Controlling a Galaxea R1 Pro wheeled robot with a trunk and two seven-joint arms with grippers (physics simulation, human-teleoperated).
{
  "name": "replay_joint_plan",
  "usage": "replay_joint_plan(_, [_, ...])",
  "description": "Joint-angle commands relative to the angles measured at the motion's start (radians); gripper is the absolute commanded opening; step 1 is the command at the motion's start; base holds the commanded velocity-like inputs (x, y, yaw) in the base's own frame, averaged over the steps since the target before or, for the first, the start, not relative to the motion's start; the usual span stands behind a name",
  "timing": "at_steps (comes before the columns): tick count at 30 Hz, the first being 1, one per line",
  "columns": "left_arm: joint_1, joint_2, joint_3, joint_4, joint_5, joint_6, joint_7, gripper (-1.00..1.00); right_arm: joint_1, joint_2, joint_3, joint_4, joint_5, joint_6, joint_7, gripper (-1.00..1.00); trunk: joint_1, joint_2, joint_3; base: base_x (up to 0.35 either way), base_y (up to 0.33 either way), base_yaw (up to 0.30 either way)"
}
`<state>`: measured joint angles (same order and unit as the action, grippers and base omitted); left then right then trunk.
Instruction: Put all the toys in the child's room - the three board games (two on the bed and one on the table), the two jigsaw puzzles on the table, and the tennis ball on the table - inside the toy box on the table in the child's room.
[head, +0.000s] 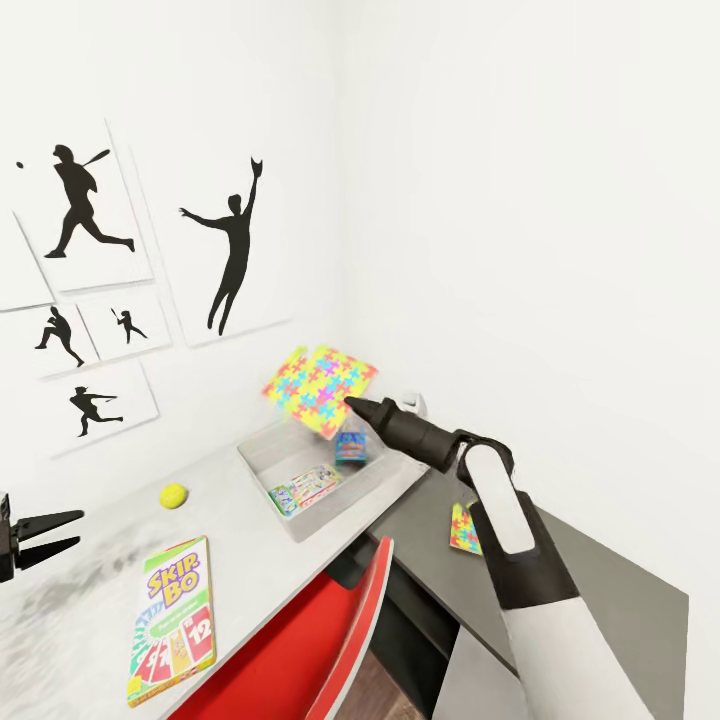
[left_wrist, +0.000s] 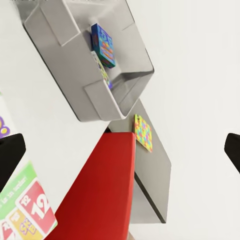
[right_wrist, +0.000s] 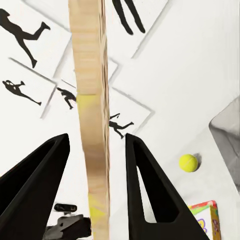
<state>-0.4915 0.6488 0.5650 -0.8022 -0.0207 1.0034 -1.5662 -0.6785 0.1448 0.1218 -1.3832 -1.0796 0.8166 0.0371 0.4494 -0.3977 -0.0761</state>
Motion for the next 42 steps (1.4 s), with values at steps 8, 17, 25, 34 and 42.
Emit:
replay_joint_plan(8, [-0.001,0.007,0.002,0.0,-0.004,0.011,-0.005,1.0,-0.198,0.014,-0.008,0.279,-0.063,-0.01,-0.175,-1.0,0.001,-0.002,-0.002,0.0,0.0,0.0])
replay_joint_plan(17, [-0.001,0.008,0.002,0.0,-0.004,0.011,-0.005,1.0,-0.299,0.019,0.004,0.503,-0.057,-0.096,-0.183,-1.0,0.001,-0.002,-0.002,0.0,0.0,0.0])
replay_joint_plan(25, [-0.001,0.008,0.003,0.0,-0.004,0.011,-0.005,1.0,-0.306,0.03,0.052,0.528,-0.052,-0.111,-0.184,-1.0,0.001,-0.002,-0.002,0.0,0.0,0.0])
replay_joint_plan(34, [-0.001,0.009,0.003,0.0,-0.004,0.011,-0.005,1.0,-0.305,0.03,0.125,0.578,-0.058,-0.165,-0.182,-1.0,0.001,-0.002,-0.002,0.0,0.0,0.0])
replay_joint_plan(42, [-0.001,0.018,0.005,0.003,-0.006,0.011,-0.005,1.0,-0.302,0.03,0.128,0.612,-0.06,-0.169,-0.183,-1.0,0.001,-0.002,-0.002,0.0,0.0,0.0])
